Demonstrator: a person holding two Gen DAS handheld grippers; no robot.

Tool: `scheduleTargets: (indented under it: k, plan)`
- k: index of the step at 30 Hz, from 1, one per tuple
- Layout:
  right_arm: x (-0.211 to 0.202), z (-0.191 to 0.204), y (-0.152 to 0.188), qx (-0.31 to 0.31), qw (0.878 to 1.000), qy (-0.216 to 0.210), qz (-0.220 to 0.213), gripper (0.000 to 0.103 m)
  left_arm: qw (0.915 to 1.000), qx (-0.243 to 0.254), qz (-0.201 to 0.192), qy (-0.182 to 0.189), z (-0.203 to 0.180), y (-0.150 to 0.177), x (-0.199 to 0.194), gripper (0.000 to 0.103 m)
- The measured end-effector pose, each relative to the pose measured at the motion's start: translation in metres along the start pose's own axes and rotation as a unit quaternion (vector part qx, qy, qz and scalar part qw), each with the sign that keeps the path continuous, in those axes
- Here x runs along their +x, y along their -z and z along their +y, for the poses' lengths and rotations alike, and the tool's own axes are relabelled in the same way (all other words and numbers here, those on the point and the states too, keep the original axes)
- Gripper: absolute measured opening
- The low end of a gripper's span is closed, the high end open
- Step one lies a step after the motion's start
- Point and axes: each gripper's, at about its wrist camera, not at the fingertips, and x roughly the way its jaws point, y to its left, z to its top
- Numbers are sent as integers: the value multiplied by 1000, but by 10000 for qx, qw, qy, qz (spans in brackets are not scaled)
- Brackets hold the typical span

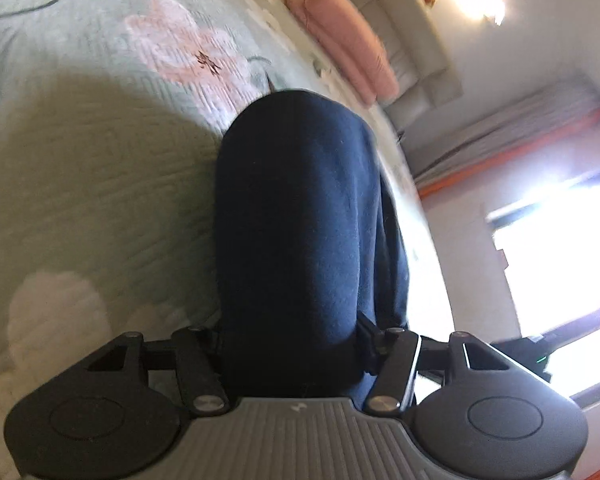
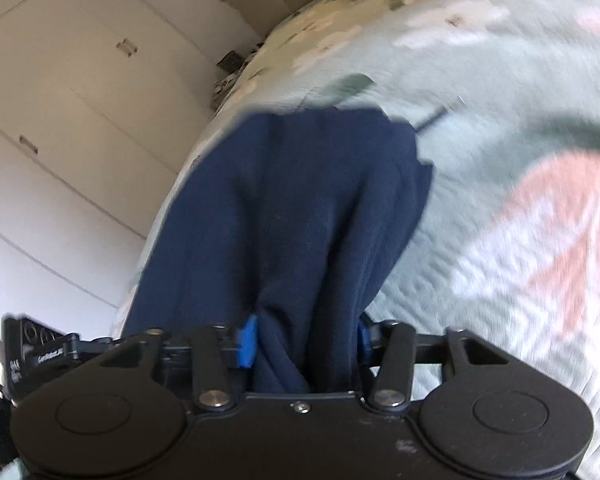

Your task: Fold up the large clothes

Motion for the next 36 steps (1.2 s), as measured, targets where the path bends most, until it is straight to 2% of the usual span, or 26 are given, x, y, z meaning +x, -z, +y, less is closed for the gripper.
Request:
scheduleTargets:
  k: [3,5,6,8,10,12,13,14,15,16,17,18,19,21,22,23,26,27,29,30,31,32,33,34,35,36]
  plan:
    - [-15,0,-8,102,9999,85,-41,71,9997,203,-67,-155,-7,-6,-16,60]
    - [-34,14,-16,-216,9988,390,-182,73,9979,462,-215,-388,-17,-10,-33,60]
    - [-42,22,-20,-381,9973,557,-292,78,9958,685,-309,-530,-25,-11,-40,60]
    - [-58,43,-21,-809,9912,803,-673,84,9881,1224,-643,-672,-43,-8,-56,59]
    - [-65,63,-18,-1221,9844,722,-1037,84,9843,1441,-948,-387,-57,0,-69,59]
    - [-57,85,-14,-1647,9768,646,-1205,83,9821,1608,-980,102,-65,7,-68,59]
    - [-48,94,-10,-1871,9726,720,-1181,77,9810,1729,-839,268,-67,12,-63,58]
    - [-38,100,-3,-2148,9659,884,-1148,51,9794,1880,-651,339,-68,18,-54,55]
    - [-25,105,5,-2391,9586,1096,-1091,17,9785,1988,-456,317,-67,23,-44,53]
    - [-10,106,11,-2554,9519,1404,-947,6,9779,2049,-268,307,-63,28,-36,49]
    - [3,104,16,-2603,9450,1774,-886,4,9760,2155,-169,263,-59,35,-32,47]
    - [10,98,19,-2574,9436,1878,-902,0,9745,2231,-153,172,-55,43,-32,45]
    - [16,88,19,-2468,9461,1900,-890,0,9747,2226,-147,151,-53,48,-35,40]
    - [15,71,14,-1906,9564,1990,-964,0,9769,2108,-149,312,-47,60,-50,40]
    - [9,69,11,-1593,9594,2095,-1010,0,9769,2112,-158,278,-47,67,-58,40]
    - [-4,73,11,-1338,9603,2181,-1106,9,9754,2192,-146,149,-48,75,-64,40]
    - [-49,109,38,-1186,9657,1746,-1510,14,9652,2602,-68,-267,-45,96,-69,39]
    - [-57,121,53,-1269,9654,1698,-1517,24,9652,2593,-1,-347,-42,100,-68,37]
    - [-58,140,82,-1444,9620,1890,-1341,28,9723,2297,-2,-443,-37,103,-67,25]
    - [-52,142,93,-1512,9575,2135,-1212,27,9749,2169,-7,-495,-36,103,-71,21]
    - [-40,138,107,-1567,9514,2485,-922,26,9761,2090,4,-599,-33,104,-75,10]
    - [-27,129,115,-1475,9483,2736,-637,24,9794,1908,38,-666,-27,102,-76,4]
    - [-16,117,123,-1310,9454,2961,-377,17,9845,1639,93,-622,-20,99,-78,3]
    - [-15,107,134,-1248,9451,2998,-359,16,9896,1329,221,-512,-12,97,-79,3]
    - [-25,107,142,-1305,9449,2956,-514,15,9918,1154,315,-452,-7,96,-81,3]
    - [-32,112,145,-1304,9436,3005,-487,16,9915,1142,382,-488,-8,98,-86,3]
